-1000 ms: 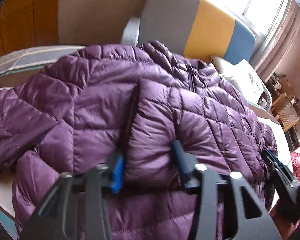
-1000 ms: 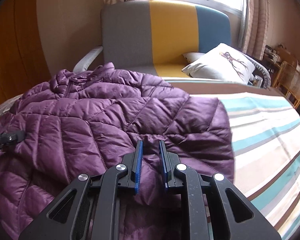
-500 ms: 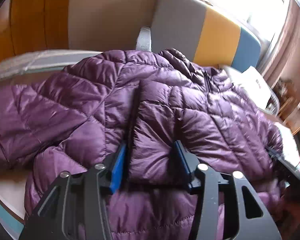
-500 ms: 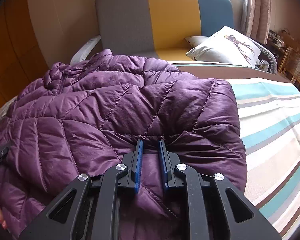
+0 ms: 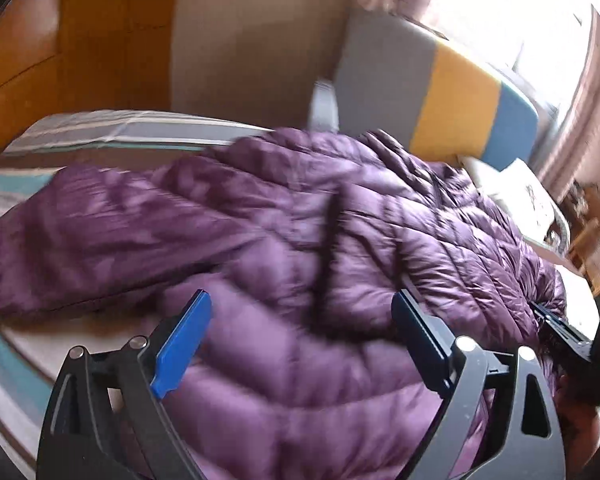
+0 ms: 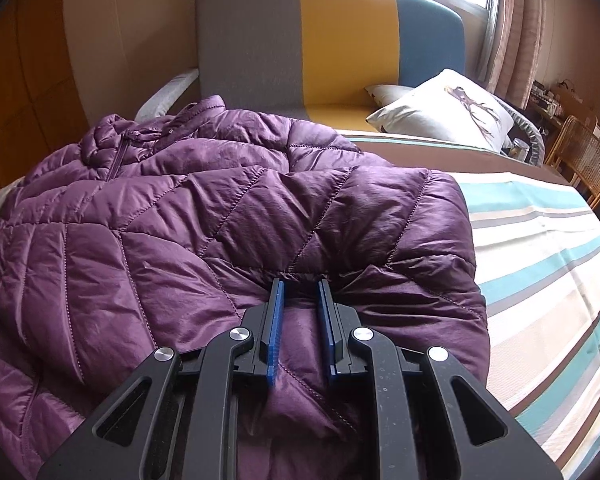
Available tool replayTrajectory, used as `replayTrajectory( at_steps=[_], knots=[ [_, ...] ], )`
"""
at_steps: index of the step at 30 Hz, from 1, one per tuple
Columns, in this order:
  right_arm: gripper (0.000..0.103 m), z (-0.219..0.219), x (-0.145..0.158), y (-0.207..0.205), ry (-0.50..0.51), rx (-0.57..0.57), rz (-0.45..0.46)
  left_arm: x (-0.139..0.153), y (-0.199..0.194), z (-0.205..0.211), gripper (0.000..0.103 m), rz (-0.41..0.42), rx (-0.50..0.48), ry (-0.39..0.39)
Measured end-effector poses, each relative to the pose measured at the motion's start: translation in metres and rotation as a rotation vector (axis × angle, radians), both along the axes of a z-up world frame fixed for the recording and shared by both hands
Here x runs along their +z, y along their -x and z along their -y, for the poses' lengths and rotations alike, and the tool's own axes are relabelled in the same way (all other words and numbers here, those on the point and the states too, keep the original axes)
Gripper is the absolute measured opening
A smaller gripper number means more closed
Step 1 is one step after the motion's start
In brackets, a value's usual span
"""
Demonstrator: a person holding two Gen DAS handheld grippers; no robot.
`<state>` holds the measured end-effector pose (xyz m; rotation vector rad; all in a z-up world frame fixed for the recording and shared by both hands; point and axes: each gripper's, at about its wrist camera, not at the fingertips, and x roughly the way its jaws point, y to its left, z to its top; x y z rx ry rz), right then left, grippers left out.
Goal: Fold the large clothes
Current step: 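Reach the left gripper to the other sleeve cuff and grasp it while the right gripper holds the jacket body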
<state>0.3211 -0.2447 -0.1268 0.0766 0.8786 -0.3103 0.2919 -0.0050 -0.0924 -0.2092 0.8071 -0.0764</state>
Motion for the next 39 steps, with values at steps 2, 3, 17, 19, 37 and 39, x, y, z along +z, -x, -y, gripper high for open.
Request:
replayTrajectory(
  at_steps=[2, 3, 17, 19, 37, 39],
  knots=[
    [0.018, -0.002, 0.001, 0.002, 0.01, 0.002, 0.002, 0.002, 0.009, -0.029, 0.094, 0.007, 0.058, 0.013],
    [0.018, -0.002, 0.002, 0.002, 0.009, 0.003, 0.003, 0.003, 0.013, -0.045, 0.094, 0.009, 0.093, 0.019],
    [0.018, -0.004, 0.01, 0.019, 0.009, 0.001, -0.035, -0.028, 0.056, -0.244, 0.093, -0.05, 0.565, 0.098],
    [0.018, -0.001, 0.005, 0.021, -0.015, -0.005, -0.024, -0.03, 0.059, -0.25, 0.093, -0.048, 0.579, 0.077],
    [0.018, -0.005, 0.003, 0.025, 0.009, -0.001, -0.007, -0.059, 0.084, -0.327, 0.066, 0.008, 0.837, 0.363],
    [0.018, -0.005, 0.003, 0.025, 0.01, -0.001, -0.005, -0.064, 0.085, -0.338, 0.066, 0.034, 0.872, 0.442]
  ],
)
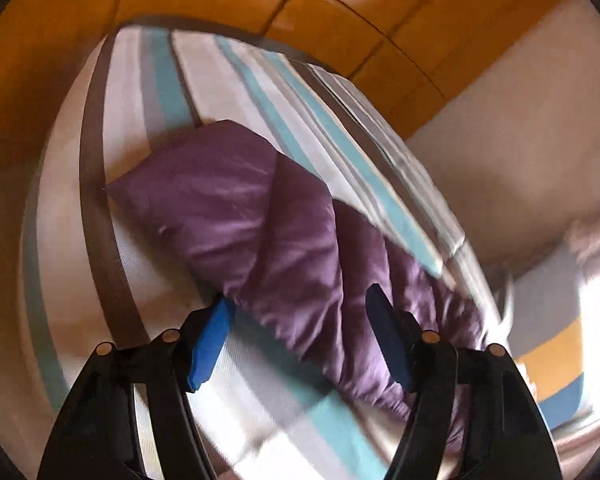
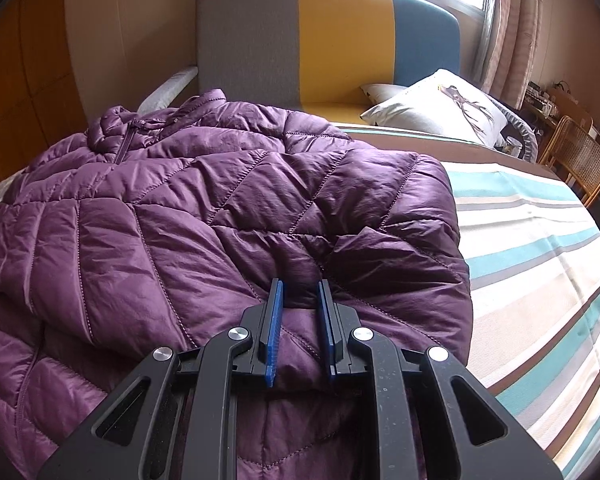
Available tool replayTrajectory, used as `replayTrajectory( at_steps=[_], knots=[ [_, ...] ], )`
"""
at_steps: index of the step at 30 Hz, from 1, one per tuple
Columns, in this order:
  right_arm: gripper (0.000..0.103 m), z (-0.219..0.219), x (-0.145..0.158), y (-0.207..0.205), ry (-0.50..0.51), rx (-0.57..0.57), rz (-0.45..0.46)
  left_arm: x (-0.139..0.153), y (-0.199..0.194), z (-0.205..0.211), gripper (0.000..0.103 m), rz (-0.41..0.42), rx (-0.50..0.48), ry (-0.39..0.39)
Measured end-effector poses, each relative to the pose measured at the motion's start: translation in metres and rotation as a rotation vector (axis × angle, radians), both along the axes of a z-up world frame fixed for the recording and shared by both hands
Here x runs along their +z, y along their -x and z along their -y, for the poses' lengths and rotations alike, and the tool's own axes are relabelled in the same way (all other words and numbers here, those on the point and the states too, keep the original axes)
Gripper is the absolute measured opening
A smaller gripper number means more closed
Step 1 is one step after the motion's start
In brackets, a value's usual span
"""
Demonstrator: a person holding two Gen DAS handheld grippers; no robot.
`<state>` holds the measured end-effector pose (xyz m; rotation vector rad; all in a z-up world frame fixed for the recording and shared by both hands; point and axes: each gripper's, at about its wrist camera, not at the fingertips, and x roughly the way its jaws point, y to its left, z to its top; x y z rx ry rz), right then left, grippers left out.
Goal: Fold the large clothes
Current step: 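Reach the left gripper to the other sleeve cuff and grasp it while the right gripper holds the jacket body, then fold the held sleeve over the jacket body with the left gripper and release while the right gripper holds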
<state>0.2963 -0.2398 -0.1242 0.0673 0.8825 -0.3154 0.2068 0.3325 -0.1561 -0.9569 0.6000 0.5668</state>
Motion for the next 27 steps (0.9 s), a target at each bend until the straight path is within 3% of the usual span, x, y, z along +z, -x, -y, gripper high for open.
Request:
replayTrajectory(
  at_steps=[2, 5, 9, 16, 17, 23, 27],
  knots=[
    [0.018, 0.0, 0.0, 0.0, 0.002, 0.0, -0.001, -0.006, 0.002, -0.008, 0.063, 0.063, 0.048, 0.078],
    [0.018, 0.0, 0.0, 0.0, 0.001, 0.0, -0.002, -0.012, -0.003, -0.011, 0.023, 0.011, 0.096, 0.096],
    [0.018, -0.001, -0.001, 0.0, 0.001, 0.0, -0.001, -0.011, -0.01, -0.005, 0.01, 0.008, 0.1, 0.079],
    [0.018, -0.001, 0.0, 0.001, 0.004, 0.0, 0.0, 0.048, -0.026, 0.061, 0.007, 0.063, 0.061, -0.268],
    [0.018, 0.0, 0.0, 0.001, 0.002, 0.0, 0.0, 0.06, -0.032, 0.082, 0.007, 0.079, 0.027, -0.343],
    [0.018, 0.0, 0.001, 0.001, 0.001, 0.0, 0.002, 0.087, -0.051, 0.17, 0.007, 0.121, -0.204, -0.605],
    [0.018, 0.0, 0.001, 0.002, 0.001, 0.0, 0.003, 0.09, -0.057, 0.223, 0.007, 0.138, -0.343, -0.708]
  ],
)
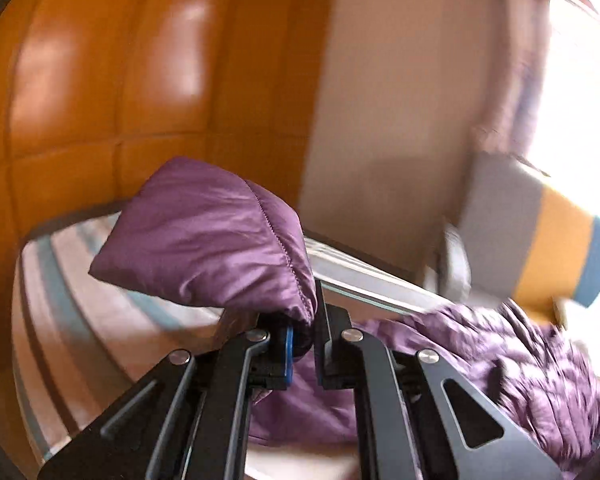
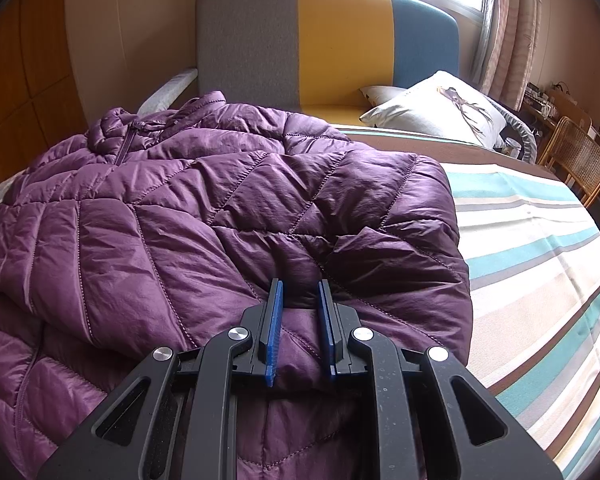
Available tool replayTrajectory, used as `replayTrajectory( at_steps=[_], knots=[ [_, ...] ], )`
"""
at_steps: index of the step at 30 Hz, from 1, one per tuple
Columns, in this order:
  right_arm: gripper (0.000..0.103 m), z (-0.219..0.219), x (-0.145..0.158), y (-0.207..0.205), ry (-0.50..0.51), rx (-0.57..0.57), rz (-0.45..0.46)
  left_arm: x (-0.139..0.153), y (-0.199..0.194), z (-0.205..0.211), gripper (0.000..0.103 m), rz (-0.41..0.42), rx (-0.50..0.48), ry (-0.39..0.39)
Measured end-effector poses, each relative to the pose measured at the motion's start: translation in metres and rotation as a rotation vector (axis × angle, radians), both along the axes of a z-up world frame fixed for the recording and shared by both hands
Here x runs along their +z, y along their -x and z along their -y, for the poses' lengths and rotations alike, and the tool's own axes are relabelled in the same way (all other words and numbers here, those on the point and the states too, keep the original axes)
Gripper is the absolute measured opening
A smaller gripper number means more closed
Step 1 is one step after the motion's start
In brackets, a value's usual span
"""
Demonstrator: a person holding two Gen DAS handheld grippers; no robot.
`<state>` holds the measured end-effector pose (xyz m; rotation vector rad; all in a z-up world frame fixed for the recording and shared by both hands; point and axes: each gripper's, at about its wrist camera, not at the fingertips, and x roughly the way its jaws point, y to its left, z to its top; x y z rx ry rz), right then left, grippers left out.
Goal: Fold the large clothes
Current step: 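Fold the held sleeve over the jacket body with the left gripper and release while the right gripper holds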
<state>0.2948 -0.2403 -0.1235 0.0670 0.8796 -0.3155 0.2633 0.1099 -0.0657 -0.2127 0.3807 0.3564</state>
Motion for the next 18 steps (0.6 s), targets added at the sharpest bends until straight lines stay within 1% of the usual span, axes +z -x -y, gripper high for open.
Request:
replayTrajectory(
  at_steps=[5, 8, 10, 18],
  knots=[
    [0.018, 0.0, 0.0, 0.0, -0.005, 0.0, 0.002, 0.007, -0.002, 0.049, 0.007, -0.001, -0.126, -0.094],
    [0.018, 0.002, 0.0, -0.002, -0.01, -0.001, 0.005, 0.011, -0.002, 0.084, 0.007, -0.003, -0.205, -0.134],
    [0.018, 0.002, 0.0, -0.002, -0.011, -0.001, 0.006, 0.01, -0.003, 0.098, 0.007, -0.009, -0.244, -0.144],
    [0.018, 0.002, 0.0, -0.002, -0.012, -0.001, 0.007, 0.0, -0.001, 0.157, 0.007, -0.078, -0.374, -0.137]
  ],
)
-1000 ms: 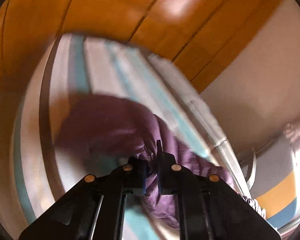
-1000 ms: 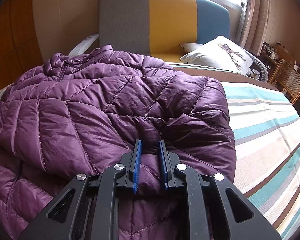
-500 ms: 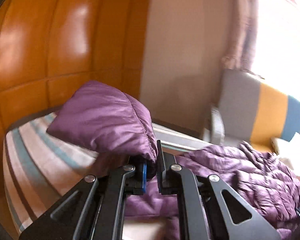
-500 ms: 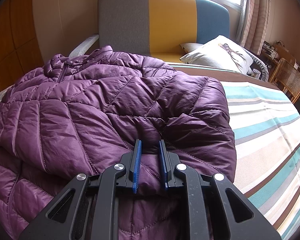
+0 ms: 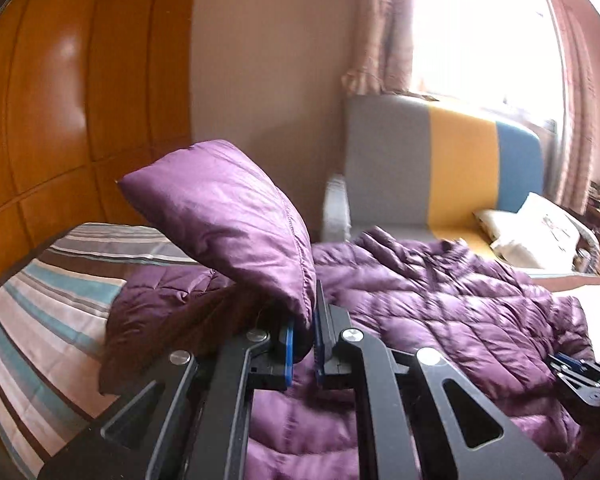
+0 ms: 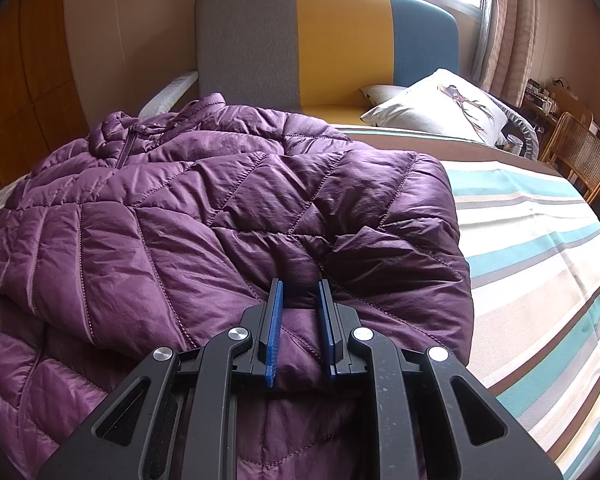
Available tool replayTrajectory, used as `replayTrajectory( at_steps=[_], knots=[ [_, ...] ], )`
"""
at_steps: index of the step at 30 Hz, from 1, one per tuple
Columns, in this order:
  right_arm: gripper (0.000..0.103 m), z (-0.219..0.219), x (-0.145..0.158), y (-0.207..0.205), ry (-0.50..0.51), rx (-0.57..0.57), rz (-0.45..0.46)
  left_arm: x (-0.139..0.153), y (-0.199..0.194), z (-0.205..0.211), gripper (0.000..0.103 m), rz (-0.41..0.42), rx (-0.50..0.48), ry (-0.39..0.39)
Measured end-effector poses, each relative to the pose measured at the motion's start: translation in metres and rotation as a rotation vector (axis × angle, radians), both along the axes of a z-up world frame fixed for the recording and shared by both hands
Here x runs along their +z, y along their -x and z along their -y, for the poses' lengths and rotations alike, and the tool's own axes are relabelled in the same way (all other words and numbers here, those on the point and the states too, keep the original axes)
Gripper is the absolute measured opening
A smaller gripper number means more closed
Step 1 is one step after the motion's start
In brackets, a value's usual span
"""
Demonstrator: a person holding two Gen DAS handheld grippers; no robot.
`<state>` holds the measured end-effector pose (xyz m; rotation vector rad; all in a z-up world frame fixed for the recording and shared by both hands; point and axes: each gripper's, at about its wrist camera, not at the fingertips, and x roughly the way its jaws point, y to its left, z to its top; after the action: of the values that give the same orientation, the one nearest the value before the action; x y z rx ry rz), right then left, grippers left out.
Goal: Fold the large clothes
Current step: 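Fold the held sleeve over the jacket body with the left gripper and release while the right gripper holds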
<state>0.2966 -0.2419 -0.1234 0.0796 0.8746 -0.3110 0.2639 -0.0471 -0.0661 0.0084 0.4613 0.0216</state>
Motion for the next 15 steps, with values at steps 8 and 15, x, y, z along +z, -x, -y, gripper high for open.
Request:
replayTrajectory(
  at_steps=[8, 15],
  knots=[
    [0.018, 0.001, -0.001, -0.001, -0.009, 0.0, 0.004, -0.001, 0.005, 0.058, 0.007, -0.064, -0.139, -0.009],
    [0.018, 0.001, -0.002, -0.005, -0.027, -0.003, 0.011, -0.009, 0.005, 0.103, 0.007, -0.101, -0.234, -0.023]
  ],
)
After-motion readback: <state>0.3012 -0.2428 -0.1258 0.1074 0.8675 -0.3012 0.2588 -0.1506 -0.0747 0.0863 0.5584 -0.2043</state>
